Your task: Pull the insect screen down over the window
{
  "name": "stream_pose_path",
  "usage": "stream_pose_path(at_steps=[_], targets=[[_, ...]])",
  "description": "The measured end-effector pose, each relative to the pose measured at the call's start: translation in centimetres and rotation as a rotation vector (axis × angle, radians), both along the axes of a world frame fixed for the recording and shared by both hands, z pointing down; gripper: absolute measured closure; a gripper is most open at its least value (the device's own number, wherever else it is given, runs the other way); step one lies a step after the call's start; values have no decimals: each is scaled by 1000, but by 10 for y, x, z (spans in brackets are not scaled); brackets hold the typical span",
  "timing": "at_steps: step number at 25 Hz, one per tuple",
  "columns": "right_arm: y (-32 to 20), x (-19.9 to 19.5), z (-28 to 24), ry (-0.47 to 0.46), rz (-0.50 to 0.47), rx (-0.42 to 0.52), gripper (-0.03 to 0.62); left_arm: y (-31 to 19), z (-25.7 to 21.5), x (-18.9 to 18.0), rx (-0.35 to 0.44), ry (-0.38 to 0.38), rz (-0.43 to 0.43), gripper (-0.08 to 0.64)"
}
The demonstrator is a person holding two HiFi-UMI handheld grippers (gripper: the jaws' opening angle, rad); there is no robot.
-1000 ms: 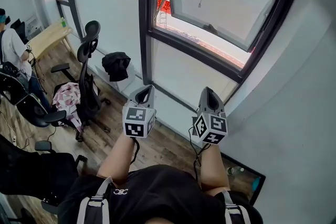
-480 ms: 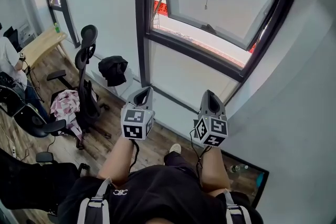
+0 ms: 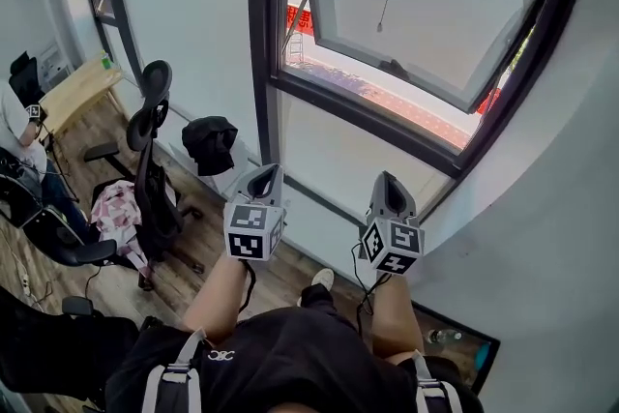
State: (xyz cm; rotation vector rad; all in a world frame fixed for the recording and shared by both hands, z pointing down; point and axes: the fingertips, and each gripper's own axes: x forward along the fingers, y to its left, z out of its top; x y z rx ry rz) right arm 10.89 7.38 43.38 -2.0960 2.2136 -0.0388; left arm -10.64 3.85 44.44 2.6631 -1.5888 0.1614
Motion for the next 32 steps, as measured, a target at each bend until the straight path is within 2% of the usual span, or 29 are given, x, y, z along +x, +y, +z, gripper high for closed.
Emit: stream_pose_path(at_steps=[6, 12, 17, 26, 32], targets=[[-76, 16, 2, -17, 0, -7, 589, -73, 1, 14, 1, -10, 3, 548], [-134, 31, 3, 3, 8, -25, 589, -140, 15, 33, -52, 7, 20, 548], [-183, 66, -1, 9, 35, -32, 589, -194, 17, 69, -80, 16, 61, 548], [-278, 137, -16, -16, 63, -25, 589, -304, -4, 146, -51, -30, 131, 548], [-308, 160, -29, -8, 80, -11, 588, -337, -11, 173, -35, -53, 174, 548]])
